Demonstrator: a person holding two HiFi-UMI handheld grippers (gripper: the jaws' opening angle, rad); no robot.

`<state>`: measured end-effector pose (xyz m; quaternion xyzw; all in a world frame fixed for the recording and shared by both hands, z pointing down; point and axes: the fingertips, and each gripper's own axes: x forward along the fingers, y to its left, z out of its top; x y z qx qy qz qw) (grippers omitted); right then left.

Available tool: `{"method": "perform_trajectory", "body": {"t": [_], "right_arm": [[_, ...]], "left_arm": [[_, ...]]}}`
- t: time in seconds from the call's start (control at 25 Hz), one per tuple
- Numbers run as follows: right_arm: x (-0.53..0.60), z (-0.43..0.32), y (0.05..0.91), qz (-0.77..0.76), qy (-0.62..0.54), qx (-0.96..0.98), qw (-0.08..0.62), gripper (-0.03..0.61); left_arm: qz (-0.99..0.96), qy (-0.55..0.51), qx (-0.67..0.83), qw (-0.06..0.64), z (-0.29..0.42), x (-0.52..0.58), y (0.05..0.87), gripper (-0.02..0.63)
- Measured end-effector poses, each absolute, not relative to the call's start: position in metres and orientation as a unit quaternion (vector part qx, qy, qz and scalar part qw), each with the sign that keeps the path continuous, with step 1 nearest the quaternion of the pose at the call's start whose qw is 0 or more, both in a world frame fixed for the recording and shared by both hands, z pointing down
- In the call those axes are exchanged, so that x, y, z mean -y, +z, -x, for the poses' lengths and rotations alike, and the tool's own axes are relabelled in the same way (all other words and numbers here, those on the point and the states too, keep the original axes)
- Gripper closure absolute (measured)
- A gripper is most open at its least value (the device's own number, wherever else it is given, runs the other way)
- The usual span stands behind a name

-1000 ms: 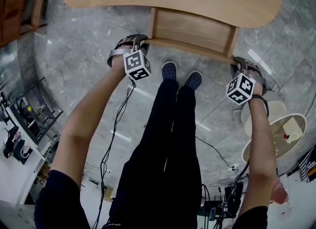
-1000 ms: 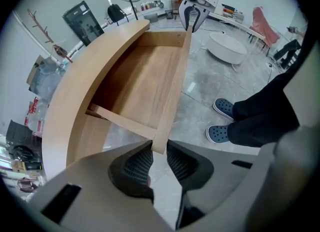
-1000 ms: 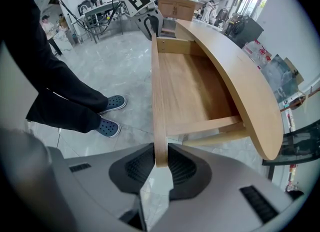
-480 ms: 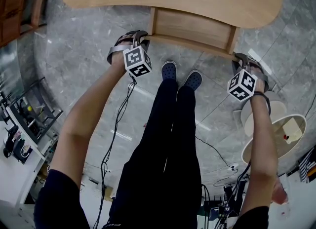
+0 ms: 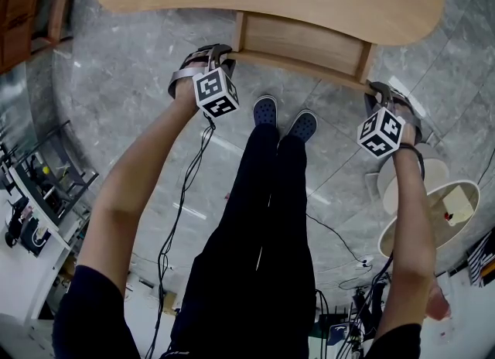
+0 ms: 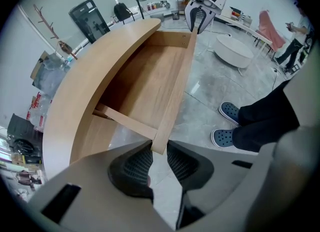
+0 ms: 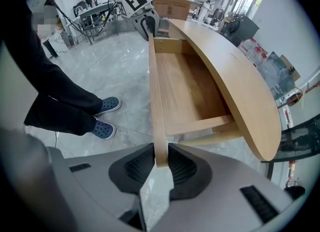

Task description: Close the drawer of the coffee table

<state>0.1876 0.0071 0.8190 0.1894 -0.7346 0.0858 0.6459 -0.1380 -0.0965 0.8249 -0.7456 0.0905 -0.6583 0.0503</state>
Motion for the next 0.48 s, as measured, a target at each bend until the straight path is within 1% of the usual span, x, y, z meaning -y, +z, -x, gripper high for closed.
{"method": "perform_trajectory", "body": {"t": [0.48], "right_arm": [[0.0023, -0.1901, 0.8199, -0.206, 0.084, 0.731, 0.645, 0.484]], "left_arm": [[0.753, -0.649, -0.101, 0.039, 0.1364, 0.1027, 0.8266, 0.514]]}}
